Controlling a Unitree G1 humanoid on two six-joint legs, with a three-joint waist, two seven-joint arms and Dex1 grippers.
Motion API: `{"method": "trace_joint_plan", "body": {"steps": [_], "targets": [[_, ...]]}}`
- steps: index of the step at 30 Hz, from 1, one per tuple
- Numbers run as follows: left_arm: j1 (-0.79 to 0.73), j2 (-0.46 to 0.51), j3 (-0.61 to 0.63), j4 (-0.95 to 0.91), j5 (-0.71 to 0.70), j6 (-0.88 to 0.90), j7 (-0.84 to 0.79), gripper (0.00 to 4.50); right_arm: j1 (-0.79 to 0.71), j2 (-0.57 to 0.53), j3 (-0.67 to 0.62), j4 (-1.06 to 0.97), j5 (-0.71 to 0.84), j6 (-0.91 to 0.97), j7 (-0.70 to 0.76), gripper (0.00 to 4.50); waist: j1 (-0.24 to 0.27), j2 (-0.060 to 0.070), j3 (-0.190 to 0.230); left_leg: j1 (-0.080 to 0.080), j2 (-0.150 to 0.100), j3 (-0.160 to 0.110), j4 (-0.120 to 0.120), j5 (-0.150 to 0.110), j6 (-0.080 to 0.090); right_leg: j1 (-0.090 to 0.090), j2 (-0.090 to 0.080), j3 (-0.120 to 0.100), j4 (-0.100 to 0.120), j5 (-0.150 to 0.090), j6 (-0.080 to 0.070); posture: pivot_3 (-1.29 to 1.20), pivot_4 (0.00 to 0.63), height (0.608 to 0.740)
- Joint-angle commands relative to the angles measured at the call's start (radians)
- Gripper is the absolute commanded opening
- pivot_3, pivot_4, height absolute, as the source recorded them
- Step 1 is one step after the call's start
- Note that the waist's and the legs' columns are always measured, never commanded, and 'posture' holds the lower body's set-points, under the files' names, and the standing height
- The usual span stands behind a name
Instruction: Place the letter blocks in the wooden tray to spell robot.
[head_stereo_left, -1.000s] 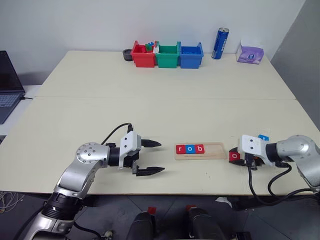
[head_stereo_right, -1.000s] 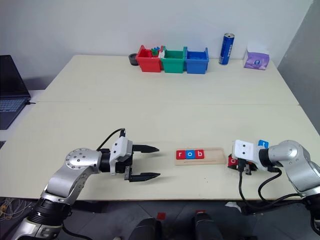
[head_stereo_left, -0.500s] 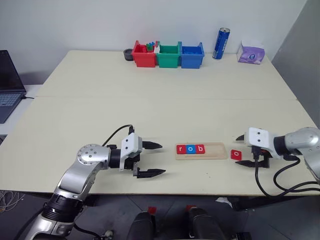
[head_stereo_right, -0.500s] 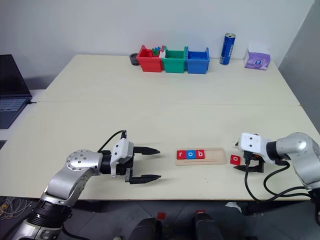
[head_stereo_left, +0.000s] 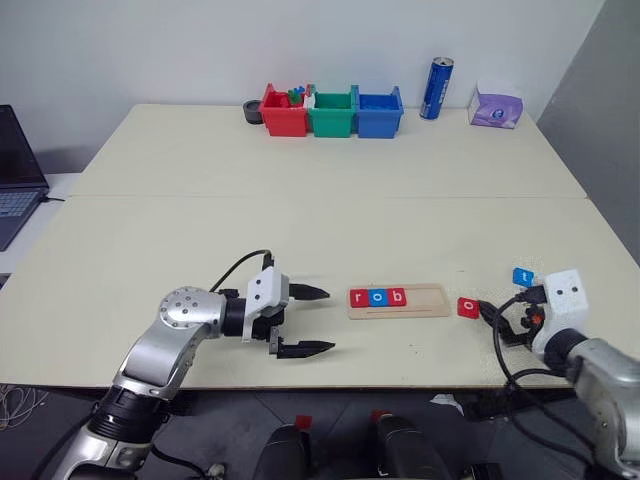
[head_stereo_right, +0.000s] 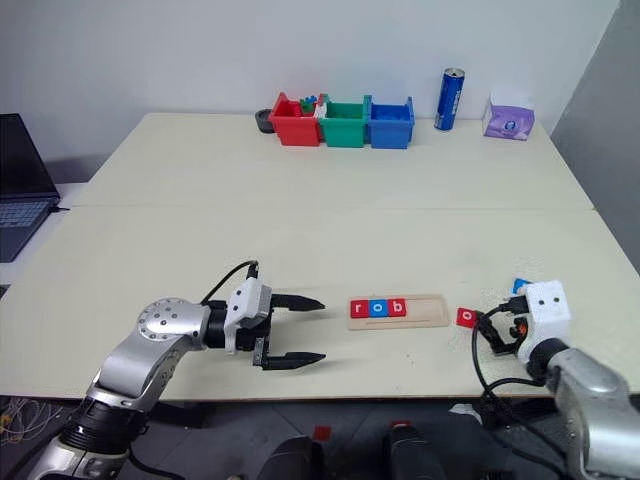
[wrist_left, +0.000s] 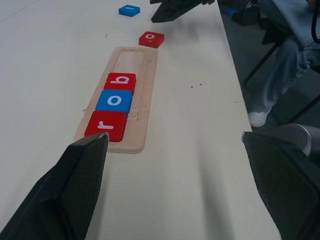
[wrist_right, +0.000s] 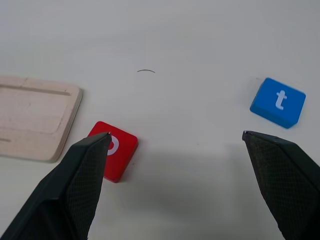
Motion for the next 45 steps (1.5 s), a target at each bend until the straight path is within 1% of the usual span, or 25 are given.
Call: {"method": "trace_joint_plan", "body": {"steps": [1, 4, 9, 18, 27, 30, 34, 36, 37, 41, 45], "targets": [[-0.011, -0.003, 0.000, -0.004, -0.009, -0.018, -0.011, 4.50, 0.018, 0.102, 0.022, -0.089, -0.016, -0.001, -0.128, 4.47, 0.001, 0.000, 0.000, 0.000, 0.000, 0.000, 0.000, 0.000, 0.000, 0.000, 0.000, 0.000, -0.001, 0.000, 0.000, 0.00, 0.150, 0.740], [-0.011, -0.004, -0.001, 0.003, -0.007, -0.024, -0.014, 4.50, 0.040, 0.180, 0.073, -0.106, -0.032, -0.017, -0.203, 4.47, 0.001, 0.000, 0.000, -0.001, 0.000, 0.000, -0.001, 0.000, 0.000, 0.000, 0.000, 0.000, -0.001, 0.000, 0.000, 0.00, 0.150, 0.740], [-0.006, -0.001, 0.002, -0.006, -0.010, -0.020, -0.011, 4.50, 0.088, 0.225, 0.141, -0.096, -0.049, -0.062, -0.263, 4.47, 0.000, 0.000, 0.000, -0.001, 0.000, 0.000, -0.001, 0.000, 0.000, -0.001, -0.001, 0.000, -0.001, 0.000, 0.000, 0.00, 0.150, 0.740], [-0.018, -0.005, -0.002, -0.007, -0.011, -0.013, -0.007, 4.50, 0.112, 0.209, 0.219, -0.040, -0.073, -0.151, -0.312, 4.47, 0.000, 0.000, 0.000, -0.001, 0.000, 0.000, -0.001, 0.000, 0.000, -0.001, 0.000, 0.000, -0.001, 0.000, 0.000, 0.00, 0.150, 0.740], [-0.020, -0.006, 0.000, -0.008, -0.010, -0.011, -0.002, 4.50, 0.117, 0.193, 0.180, 0.021, -0.076, -0.168, -0.334, 4.47, 0.000, 0.000, 0.000, -0.001, 0.000, 0.000, -0.001, 0.000, 0.000, -0.001, 0.000, 0.000, -0.002, 0.000, 0.000, 0.00, 0.150, 0.740], [-0.018, -0.006, 0.000, -0.007, -0.009, -0.012, -0.001, 4.50, 0.108, 0.195, 0.166, 0.034, -0.067, -0.168, -0.334, 3.93, 0.000, 0.000, 0.000, -0.001, 0.000, 0.000, -0.001, 0.000, 0.000, -0.001, 0.000, 0.000, -0.002, 0.000, 0.000, 0.00, 0.150, 0.740], [-0.017, -0.007, 0.001, -0.005, -0.009, -0.013, 0.001, 4.50, 0.093, 0.184, 0.153, 0.045, -0.054, -0.164, -0.320, 2.48, 0.000, 0.000, 0.000, -0.001, 0.000, 0.000, -0.001, 0.000, 0.000, -0.001, 0.000, 0.000, -0.002, 0.000, 0.000, 0.00, 0.150, 0.740], [-0.012, -0.003, 0.004, -0.003, -0.007, -0.016, 0.001, 4.50, 0.082, 0.134, 0.147, 0.055, -0.036, -0.171, -0.268, 1.82, 0.000, 0.000, 0.000, -0.001, 0.000, 0.000, -0.001, 0.000, 0.000, -0.001, 0.000, 0.000, -0.002, 0.000, 0.000, 0.00, 0.150, 0.740], [-0.010, -0.001, 0.005, -0.003, -0.007, -0.017, -0.001, 4.50, 0.076, 0.084, 0.152, 0.065, -0.013, -0.172, -0.209, 1.46, 0.000, 0.000, 0.000, -0.001, 0.000, 0.000, -0.001, 0.000, 0.000, -0.001, 0.000, 0.000, -0.002, -0.001, 0.000, 0.00, 0.150, 0.740], [-0.013, 0.004, 0.007, 0.000, -0.006, -0.016, -0.004, 4.50, 0.052, -0.180, 0.183, 0.138, 0.102, -0.231, 0.107, 1.46, 0.000, -0.001, 0.000, -0.001, -0.001, 0.001, -0.001, 0.000, 0.000, 0.000, -0.001, 0.000, -0.002, 0.000, 0.000, 0.00, 0.150, 0.740], [-0.018, 0.006, 0.005, -0.002, -0.008, -0.012, -0.006, 4.50, -0.009, -0.416, 0.191, 0.263, 0.159, -0.382, 0.388, 1.46, -0.002, -0.001, 0.000, 0.000, -0.002, 0.003, -0.001, 0.000, 0.001, 0.000, 0.000, -0.001, -0.002, 0.000, 0.000, 0.00, 0.150, 0.740]]}}
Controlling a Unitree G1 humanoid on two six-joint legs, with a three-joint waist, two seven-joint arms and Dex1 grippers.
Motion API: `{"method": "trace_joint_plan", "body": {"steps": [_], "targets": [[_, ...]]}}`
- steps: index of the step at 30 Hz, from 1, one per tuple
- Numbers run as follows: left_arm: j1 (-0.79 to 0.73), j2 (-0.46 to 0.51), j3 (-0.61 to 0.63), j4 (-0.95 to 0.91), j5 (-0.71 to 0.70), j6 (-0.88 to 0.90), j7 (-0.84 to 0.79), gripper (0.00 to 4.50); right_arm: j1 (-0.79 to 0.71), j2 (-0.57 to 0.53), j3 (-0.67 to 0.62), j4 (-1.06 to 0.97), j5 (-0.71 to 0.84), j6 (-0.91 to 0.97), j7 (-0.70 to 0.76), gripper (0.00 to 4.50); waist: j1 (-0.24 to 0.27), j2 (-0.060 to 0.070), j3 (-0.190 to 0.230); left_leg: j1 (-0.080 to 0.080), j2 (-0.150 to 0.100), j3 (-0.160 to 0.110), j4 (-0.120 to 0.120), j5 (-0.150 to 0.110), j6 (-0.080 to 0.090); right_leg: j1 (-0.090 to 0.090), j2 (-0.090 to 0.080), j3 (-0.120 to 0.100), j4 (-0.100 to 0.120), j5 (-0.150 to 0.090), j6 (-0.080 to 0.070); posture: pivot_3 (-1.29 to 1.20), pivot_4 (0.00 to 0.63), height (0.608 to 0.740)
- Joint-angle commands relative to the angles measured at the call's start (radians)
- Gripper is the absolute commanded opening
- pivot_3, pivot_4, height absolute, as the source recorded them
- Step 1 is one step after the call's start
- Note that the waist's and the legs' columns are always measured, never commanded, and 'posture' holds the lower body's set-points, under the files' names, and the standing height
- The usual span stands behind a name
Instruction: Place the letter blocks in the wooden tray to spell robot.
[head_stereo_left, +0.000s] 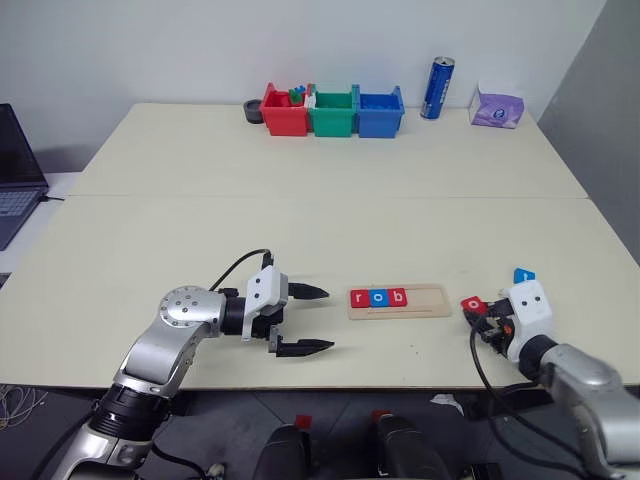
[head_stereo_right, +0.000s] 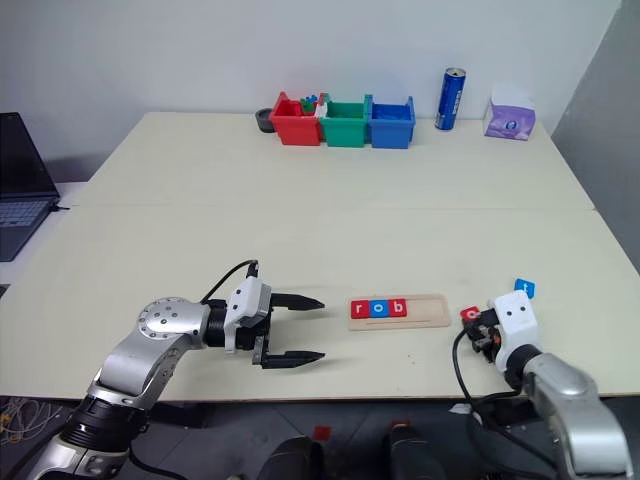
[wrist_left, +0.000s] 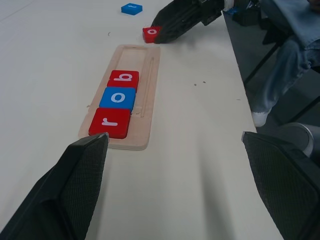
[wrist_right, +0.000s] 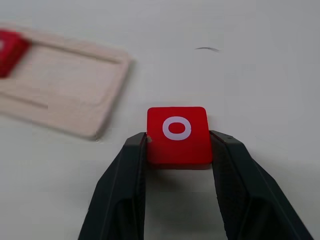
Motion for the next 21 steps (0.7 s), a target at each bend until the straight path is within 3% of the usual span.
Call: {"method": "trace_joint_plan", "body": {"steps": [1, 7, 13, 14, 21], "targets": [[-0.010, 0.007, 0.006, -0.024, -0.011, -0.002, -0.005, 4.50, -0.056, -0.158, 0.023, 0.076, 0.052, -0.145, 0.253, 1.46, 0.000, 0.000, 0.000, 0.000, 0.000, 0.000, 0.000, 0.000, 0.000, 0.000, 0.000, 0.000, 0.000, 0.000, 0.000, 0.00, 0.150, 0.740], [-0.004, 0.008, 0.006, -0.045, -0.014, 0.009, 0.000, 4.50, -0.161, -0.332, 0.167, 0.248, 0.001, -0.321, 0.487, 1.46, 0.002, -0.001, 0.001, -0.001, 0.000, -0.002, 0.000, 0.000, 0.000, 0.000, 0.002, -0.001, 0.000, 0.000, 0.000, 0.00, 0.150, 0.740], [-0.005, 0.007, 0.005, -0.052, -0.012, 0.016, 0.006, 4.50, -0.249, -0.379, 0.249, 0.388, -0.062, -0.403, 0.543, 1.46, 0.003, -0.002, 0.001, 0.000, 0.000, -0.001, 0.001, 0.000, 0.000, 0.000, 0.001, -0.001, 0.000, 0.000, 0.000, 0.00, 0.150, 0.740], [-0.005, 0.006, 0.004, -0.052, -0.012, 0.016, 0.007, 4.50, -0.257, -0.383, 0.250, 0.397, -0.064, -0.410, 0.548, 2.18, 0.003, -0.002, 0.001, 0.000, 0.001, -0.002, 0.001, 0.000, 0.000, 0.001, 0.001, -0.001, 0.000, 0.000, 0.000, 0.00, 0.150, 0.740], [0.001, 0.007, 0.007, -0.050, -0.010, 0.013, 0.007, 4.50, -0.245, -0.456, 0.205, 0.335, -0.039, -0.377, 0.588, 4.46, 0.004, -0.002, 0.001, -0.001, 0.001, -0.002, 0.001, 0.000, 0.000, 0.000, 0.000, -0.001, 0.000, 0.000, 0.000, 0.00, 0.150, 0.740]]}}
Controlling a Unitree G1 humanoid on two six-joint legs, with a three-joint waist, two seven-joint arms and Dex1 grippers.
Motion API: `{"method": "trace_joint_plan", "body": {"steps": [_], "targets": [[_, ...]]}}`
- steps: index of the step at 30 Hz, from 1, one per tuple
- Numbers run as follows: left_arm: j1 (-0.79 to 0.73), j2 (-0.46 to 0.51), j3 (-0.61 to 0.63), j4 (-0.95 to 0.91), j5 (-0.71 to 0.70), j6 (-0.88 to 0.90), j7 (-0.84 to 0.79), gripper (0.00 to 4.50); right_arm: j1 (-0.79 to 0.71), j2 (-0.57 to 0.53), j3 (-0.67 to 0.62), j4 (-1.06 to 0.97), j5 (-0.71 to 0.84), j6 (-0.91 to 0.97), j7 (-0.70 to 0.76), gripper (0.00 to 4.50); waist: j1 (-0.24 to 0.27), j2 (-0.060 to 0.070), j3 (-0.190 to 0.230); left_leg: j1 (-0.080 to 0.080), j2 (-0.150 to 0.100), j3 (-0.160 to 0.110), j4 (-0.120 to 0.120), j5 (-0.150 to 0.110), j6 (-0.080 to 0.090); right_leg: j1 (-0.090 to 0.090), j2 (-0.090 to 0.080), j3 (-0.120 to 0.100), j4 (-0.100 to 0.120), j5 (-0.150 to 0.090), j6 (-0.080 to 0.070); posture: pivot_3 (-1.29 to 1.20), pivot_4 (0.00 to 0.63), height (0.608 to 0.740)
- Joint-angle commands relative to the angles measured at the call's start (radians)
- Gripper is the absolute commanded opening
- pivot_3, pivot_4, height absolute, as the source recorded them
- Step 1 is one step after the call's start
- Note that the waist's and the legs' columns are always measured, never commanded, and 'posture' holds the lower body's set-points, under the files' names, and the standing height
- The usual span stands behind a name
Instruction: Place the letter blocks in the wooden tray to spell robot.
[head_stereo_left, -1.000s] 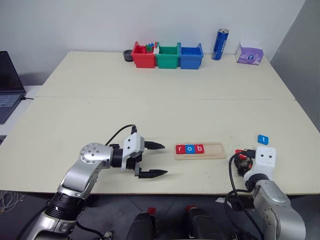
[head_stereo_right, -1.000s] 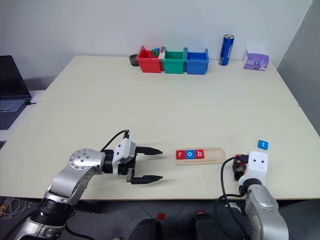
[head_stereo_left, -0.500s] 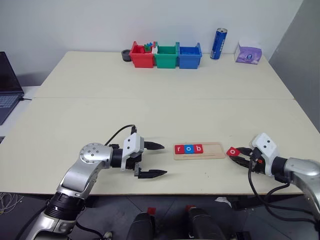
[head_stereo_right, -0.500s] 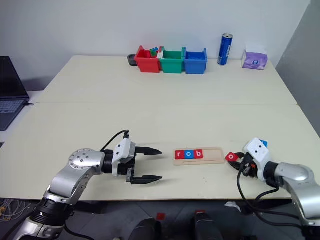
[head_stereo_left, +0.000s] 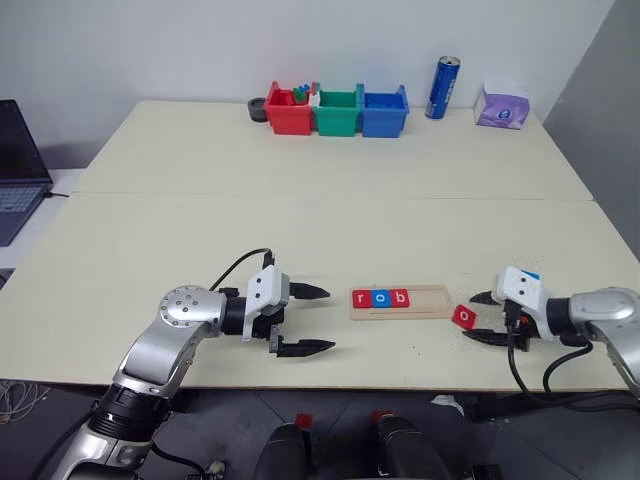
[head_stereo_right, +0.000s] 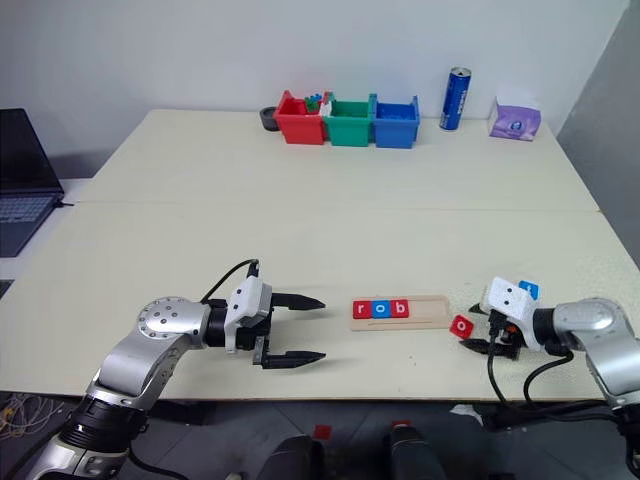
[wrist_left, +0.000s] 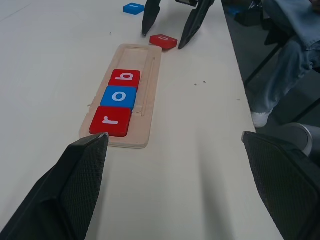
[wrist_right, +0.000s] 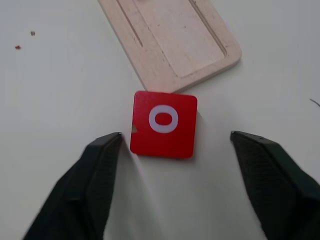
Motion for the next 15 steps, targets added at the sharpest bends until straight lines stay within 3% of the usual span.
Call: {"method": "trace_joint_plan", "body": {"steps": [1, 15], "targets": [[0.001, 0.005, 0.007, -0.026, -0.010, -0.006, 0.001, 4.50, 0.014, -0.028, -0.053, -0.077, 0.034, 0.037, 0.009, 4.46, 0.000, 0.000, 0.000, 0.000, 0.000, 0.000, 0.000, 0.000, 0.000, 0.000, 0.000, 0.000, 0.000, 0.000, 0.000, 0.00, 0.150, 0.740], [0.003, 0.012, 0.012, -0.023, -0.007, -0.011, -0.002, 4.50, 0.005, 0.059, -0.021, -0.064, 0.021, 0.133, -0.102, 4.46, 0.000, 0.000, 0.000, 0.000, 0.000, 0.000, 0.000, 0.000, 0.000, 0.000, 0.000, 0.000, 0.000, 0.000, 0.000, 0.00, 0.150, 0.740]]}}
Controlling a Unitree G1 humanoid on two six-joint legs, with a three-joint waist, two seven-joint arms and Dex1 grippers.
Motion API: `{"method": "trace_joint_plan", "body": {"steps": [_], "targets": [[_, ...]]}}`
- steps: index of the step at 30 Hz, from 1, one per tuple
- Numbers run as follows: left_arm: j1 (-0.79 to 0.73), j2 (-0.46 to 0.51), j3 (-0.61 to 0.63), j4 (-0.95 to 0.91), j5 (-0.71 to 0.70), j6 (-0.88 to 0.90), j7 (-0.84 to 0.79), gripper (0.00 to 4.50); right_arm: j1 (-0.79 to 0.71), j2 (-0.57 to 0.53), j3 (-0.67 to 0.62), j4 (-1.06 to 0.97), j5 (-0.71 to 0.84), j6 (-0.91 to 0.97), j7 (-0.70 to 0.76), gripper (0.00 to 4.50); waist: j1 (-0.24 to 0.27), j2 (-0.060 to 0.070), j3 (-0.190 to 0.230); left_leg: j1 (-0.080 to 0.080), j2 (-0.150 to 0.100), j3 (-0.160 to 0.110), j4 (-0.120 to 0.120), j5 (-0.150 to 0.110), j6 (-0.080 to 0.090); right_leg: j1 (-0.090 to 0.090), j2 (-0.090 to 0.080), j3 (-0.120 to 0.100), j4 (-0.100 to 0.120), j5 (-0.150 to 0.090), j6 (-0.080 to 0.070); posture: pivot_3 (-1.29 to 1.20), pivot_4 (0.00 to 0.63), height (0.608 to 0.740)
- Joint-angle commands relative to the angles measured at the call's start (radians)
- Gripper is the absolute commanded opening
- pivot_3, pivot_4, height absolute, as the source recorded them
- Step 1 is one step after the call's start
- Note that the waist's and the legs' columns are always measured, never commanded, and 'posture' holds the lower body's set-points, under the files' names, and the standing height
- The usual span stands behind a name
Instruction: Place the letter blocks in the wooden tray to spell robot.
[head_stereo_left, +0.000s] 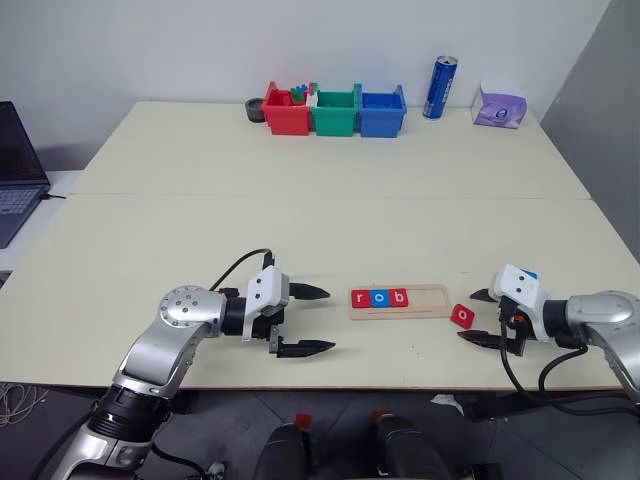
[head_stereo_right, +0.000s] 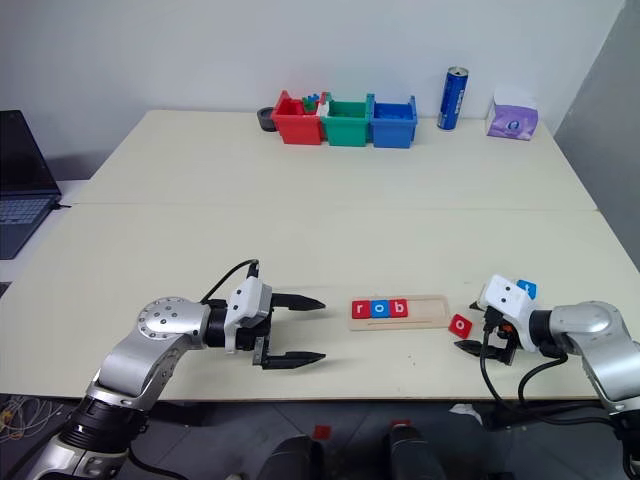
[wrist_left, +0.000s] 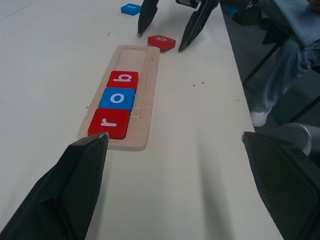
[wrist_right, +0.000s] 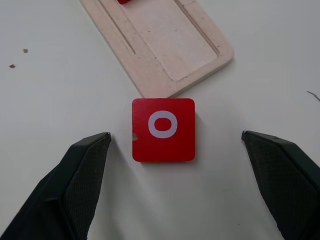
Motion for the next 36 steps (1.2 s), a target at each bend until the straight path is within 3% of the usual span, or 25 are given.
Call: {"method": "trace_joint_plan", "body": {"steps": [1, 3, 9, 14, 18, 27, 36], "targets": [[0.002, 0.012, 0.012, -0.024, -0.007, -0.007, 0.001, 4.50, -0.013, 0.006, -0.007, 0.000, 0.003, 0.016, -0.011, 4.10, 0.000, 0.000, 0.000, 0.000, 0.000, 0.000, 0.000, 0.000, 0.000, 0.000, 0.000, 0.000, 0.000, 0.000, 0.000, 0.00, 0.150, 0.740], [0.003, 0.014, 0.014, -0.025, -0.007, -0.006, 0.002, 4.50, -0.016, 0.012, -0.014, -0.007, 0.018, 0.033, -0.008, 3.60, 0.000, 0.000, 0.000, 0.000, 0.000, 0.000, 0.000, 0.000, 0.000, 0.000, 0.000, 0.000, 0.000, 0.000, 0.000, 0.00, 0.150, 0.740], [0.006, 0.031, 0.027, -0.012, -0.007, -0.011, 0.003, 4.50, -0.029, 0.007, -0.019, -0.019, 0.032, 0.054, 0.001, 1.49, 0.000, 0.000, 0.000, 0.000, 0.000, 0.000, 0.000, 0.000, 0.000, 0.000, 0.000, 0.000, 0.000, 0.000, 0.000, 0.00, 0.150, 0.740], [0.004, 0.055, 0.039, 0.016, -0.001, -0.033, -0.008, 4.50, -0.071, -0.061, -0.011, -0.041, 0.012, 0.027, 0.057, 1.43, -0.001, 0.000, 0.000, 0.000, 0.000, 0.000, 0.000, 0.000, 0.000, 0.000, 0.000, 0.000, 0.000, 0.000, 0.000, 0.00, 0.150, 0.740], [-0.006, 0.076, 0.043, 0.061, 0.011, -0.073, -0.028, 4.50, -0.215, -0.100, 0.096, -0.079, -0.015, 0.016, 0.158, 1.43, -0.006, 0.001, 0.000, 0.001, 0.000, 0.000, 0.000, 0.000, 0.000, -0.001, 0.000, 0.000, 0.000, 0.000, 0.000, 0.00, 0.150, 0.740], [-0.014, 0.059, 0.040, 0.083, 0.015, -0.099, -0.024, 4.50, -0.441, 0.020, 0.313, 0.083, -0.152, -0.022, 0.201, 1.43, 0.001, 0.001, 0.001, -0.001, 0.001, 0.000, 0.000, 0.000, 0.000, -0.001, -0.001, -0.001, 0.000, 0.002, -0.003, 0.00, 0.150, 0.740], [0.002, 0.049, 0.037, 0.056, 0.014, -0.095, -0.005, 4.50, -0.502, 0.062, 0.352, 0.170, -0.204, -0.058, 0.231, 1.43, 0.000, 0.001, 0.001, -0.002, 0.001, -0.001, 0.000, 0.000, 0.000, -0.001, -0.001, -0.003, 0.000, 0.003, -0.005, 0.00, 0.150, 0.740]]}}
